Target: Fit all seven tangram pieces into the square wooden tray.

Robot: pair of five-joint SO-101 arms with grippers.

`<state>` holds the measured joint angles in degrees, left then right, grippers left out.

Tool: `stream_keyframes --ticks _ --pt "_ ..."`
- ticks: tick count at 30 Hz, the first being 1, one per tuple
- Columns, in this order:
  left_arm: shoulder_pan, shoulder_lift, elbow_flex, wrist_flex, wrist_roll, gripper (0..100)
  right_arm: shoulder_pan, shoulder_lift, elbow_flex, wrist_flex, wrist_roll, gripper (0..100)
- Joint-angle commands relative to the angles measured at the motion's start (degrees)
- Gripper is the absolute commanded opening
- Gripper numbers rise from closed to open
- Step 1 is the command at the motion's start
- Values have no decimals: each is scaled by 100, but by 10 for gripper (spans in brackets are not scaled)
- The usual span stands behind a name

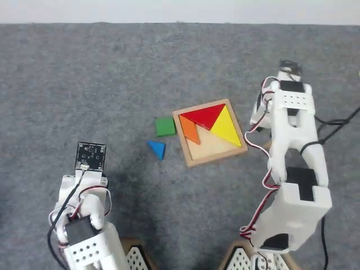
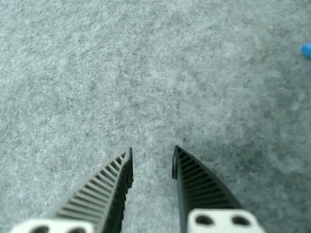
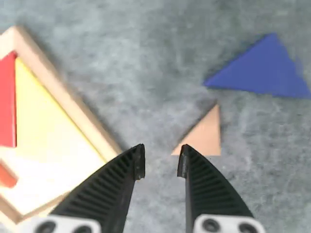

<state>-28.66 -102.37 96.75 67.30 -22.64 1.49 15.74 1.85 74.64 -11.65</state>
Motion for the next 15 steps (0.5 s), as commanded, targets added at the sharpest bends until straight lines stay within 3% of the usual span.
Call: stream_keyframes --ticks 1,6,15 --pt "0 -35 -40 -62 -35 133 -40 -426 -53 321 -185 128" --pt "0 -35 -40 -62 -35 133 145 -453 431 -189 -1108 187" --pt "0 -35 -40 -62 -35 133 523 31 589 -734 -1626 219"
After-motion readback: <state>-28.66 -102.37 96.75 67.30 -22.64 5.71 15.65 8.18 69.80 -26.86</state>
